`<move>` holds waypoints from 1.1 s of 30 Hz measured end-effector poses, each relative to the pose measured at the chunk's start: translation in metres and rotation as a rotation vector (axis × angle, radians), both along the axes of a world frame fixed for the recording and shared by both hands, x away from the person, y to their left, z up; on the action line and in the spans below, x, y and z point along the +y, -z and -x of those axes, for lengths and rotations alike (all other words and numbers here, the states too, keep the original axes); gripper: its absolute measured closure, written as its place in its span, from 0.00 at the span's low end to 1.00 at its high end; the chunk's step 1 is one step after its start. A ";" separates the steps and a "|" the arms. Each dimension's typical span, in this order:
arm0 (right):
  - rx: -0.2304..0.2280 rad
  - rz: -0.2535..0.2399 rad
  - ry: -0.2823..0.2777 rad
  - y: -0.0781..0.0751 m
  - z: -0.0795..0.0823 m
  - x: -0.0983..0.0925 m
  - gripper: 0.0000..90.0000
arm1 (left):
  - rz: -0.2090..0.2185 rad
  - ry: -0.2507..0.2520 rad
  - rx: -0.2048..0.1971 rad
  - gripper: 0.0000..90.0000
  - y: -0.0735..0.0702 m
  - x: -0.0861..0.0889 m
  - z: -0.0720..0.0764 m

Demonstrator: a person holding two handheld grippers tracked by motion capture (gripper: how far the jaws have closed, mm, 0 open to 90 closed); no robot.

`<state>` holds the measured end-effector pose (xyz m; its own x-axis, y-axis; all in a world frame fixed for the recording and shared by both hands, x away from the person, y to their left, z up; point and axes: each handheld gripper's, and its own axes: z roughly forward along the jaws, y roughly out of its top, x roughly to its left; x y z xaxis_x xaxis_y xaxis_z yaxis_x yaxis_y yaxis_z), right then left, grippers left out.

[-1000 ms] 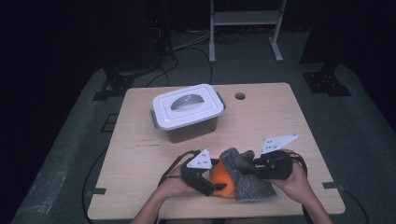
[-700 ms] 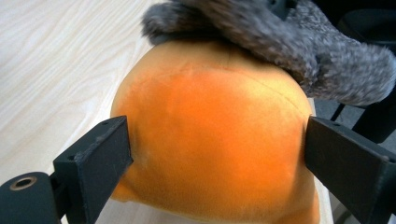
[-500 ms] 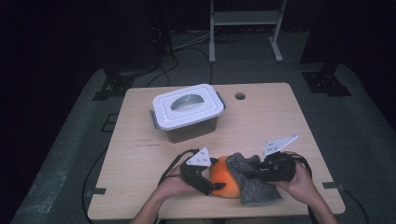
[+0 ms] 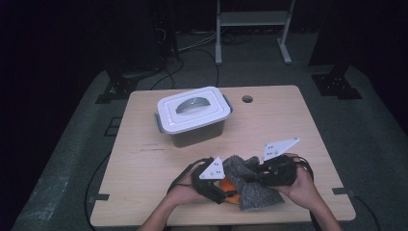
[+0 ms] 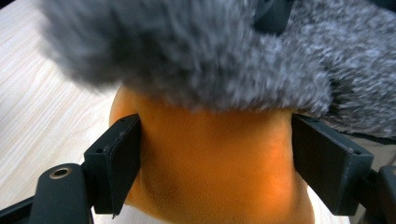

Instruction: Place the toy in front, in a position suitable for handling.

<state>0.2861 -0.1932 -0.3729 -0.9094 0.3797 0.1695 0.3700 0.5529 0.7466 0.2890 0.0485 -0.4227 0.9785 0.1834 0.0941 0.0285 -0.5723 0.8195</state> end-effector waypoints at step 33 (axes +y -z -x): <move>0.005 -0.012 0.015 0.009 -0.002 -0.007 0.83 | -0.013 -0.020 -0.076 0.32 -0.001 0.010 -0.005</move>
<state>0.2877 -0.2005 -0.3823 -0.9026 0.3915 0.1787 0.3822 0.5384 0.7510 0.2940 0.0590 -0.4218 0.9646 0.2010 0.1705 -0.0221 -0.5829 0.8122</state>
